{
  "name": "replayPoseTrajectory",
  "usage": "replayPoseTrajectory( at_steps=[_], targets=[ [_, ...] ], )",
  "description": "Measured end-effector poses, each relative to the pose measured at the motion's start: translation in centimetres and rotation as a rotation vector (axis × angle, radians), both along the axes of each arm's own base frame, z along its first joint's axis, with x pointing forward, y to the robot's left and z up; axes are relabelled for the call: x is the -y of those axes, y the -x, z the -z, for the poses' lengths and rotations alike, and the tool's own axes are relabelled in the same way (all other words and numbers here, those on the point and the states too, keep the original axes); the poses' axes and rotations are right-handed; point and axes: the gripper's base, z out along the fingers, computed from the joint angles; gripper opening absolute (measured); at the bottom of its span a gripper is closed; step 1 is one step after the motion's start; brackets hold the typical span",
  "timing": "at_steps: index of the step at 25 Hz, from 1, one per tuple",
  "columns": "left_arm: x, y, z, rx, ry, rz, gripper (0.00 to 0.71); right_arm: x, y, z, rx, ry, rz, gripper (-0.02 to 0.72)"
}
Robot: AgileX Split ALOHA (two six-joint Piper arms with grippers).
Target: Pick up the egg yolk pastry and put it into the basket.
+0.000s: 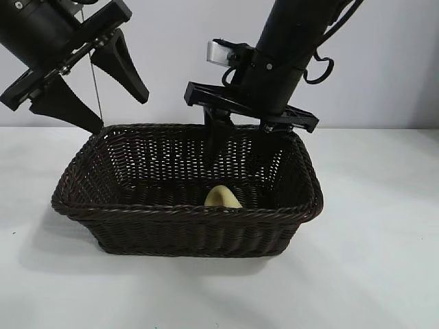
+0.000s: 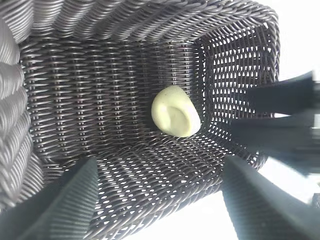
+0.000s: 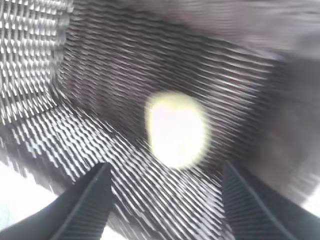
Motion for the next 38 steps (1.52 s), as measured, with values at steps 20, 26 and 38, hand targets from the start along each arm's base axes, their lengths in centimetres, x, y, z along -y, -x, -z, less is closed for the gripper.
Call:
replayPoseTrajectory(
  at_steps=[20,26,38],
  targets=[
    [0.0,0.0,0.0,0.0,0.0,0.0,0.507,7.6,-0.9,-2.7,-0.01,-0.099,0.099,0.465],
    [0.0,0.0,0.0,0.0,0.0,0.0,0.507,7.6,-0.9,-2.7,-0.01,-0.099,0.099,0.465],
    [0.0,0.0,0.0,0.0,0.0,0.0,0.507,7.6,-0.9,-2.7,-0.01,-0.1,0.1,0.465]
  ],
)
